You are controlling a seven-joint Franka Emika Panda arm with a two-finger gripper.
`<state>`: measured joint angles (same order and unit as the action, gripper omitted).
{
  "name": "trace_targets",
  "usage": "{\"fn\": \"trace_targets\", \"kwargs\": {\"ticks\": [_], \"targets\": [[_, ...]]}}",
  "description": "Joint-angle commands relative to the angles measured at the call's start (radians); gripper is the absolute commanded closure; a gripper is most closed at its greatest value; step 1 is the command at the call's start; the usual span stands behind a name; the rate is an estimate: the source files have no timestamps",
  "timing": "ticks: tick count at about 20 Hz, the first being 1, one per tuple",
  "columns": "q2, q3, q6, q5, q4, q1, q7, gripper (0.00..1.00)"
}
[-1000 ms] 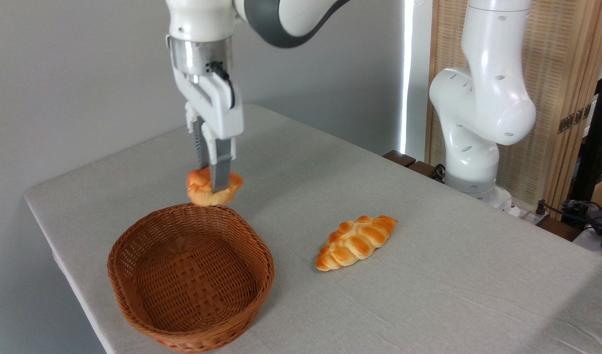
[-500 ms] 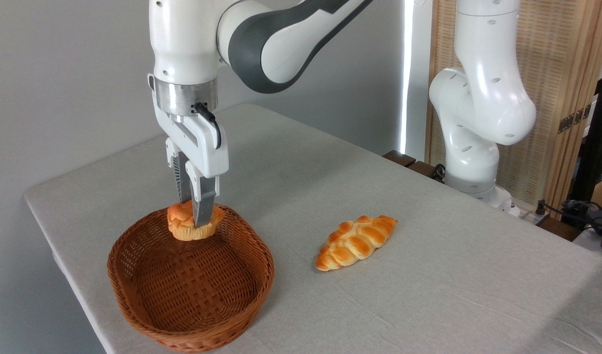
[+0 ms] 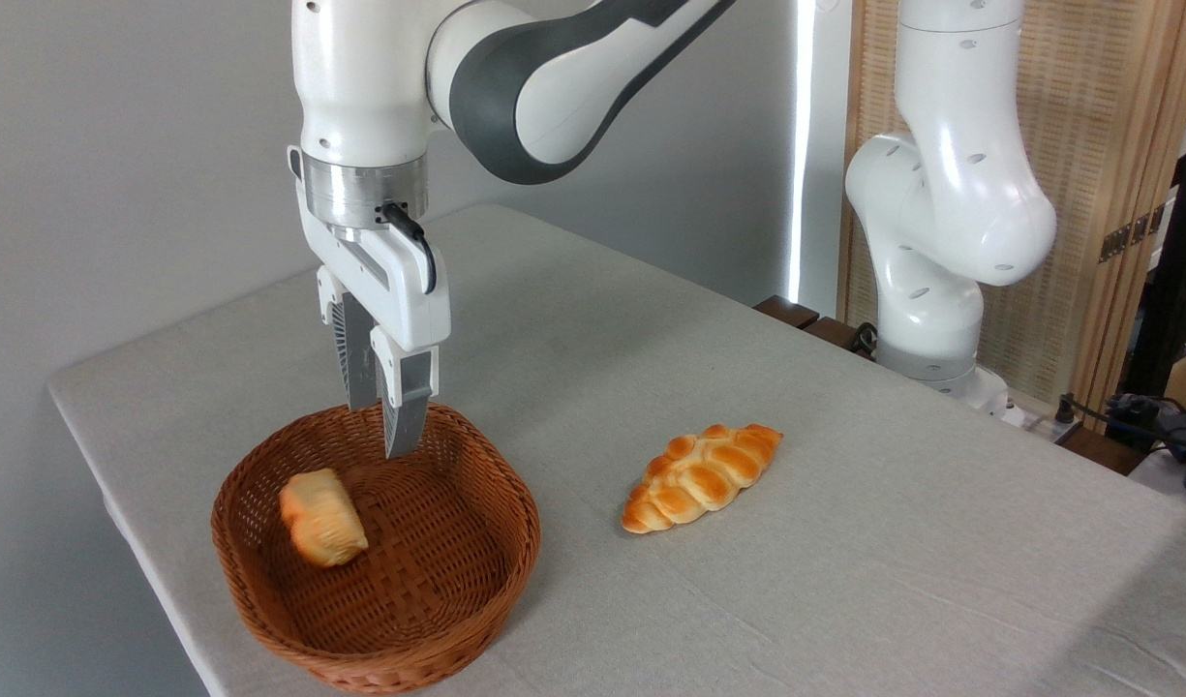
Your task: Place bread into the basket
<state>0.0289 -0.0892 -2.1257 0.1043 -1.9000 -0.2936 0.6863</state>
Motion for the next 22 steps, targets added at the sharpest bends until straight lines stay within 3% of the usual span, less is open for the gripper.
{"fn": "trace_targets", "kwargs": {"ticks": [1,5,9,15,22], "targets": [[-0.006,-0.012,-0.002,0.006,0.007,-0.007,-0.016,0.00],[-0.043,-0.032,0.021,0.003,0.007,-0.007,-0.022,0.00],[-0.079,-0.038,0.136,0.002,0.036,-0.007,-0.030,0.00],[-0.090,-0.038,0.334,-0.061,0.151,-0.009,-0.036,0.00],[-0.090,-0.032,0.366,-0.064,0.182,-0.009,-0.060,0.00]]}}
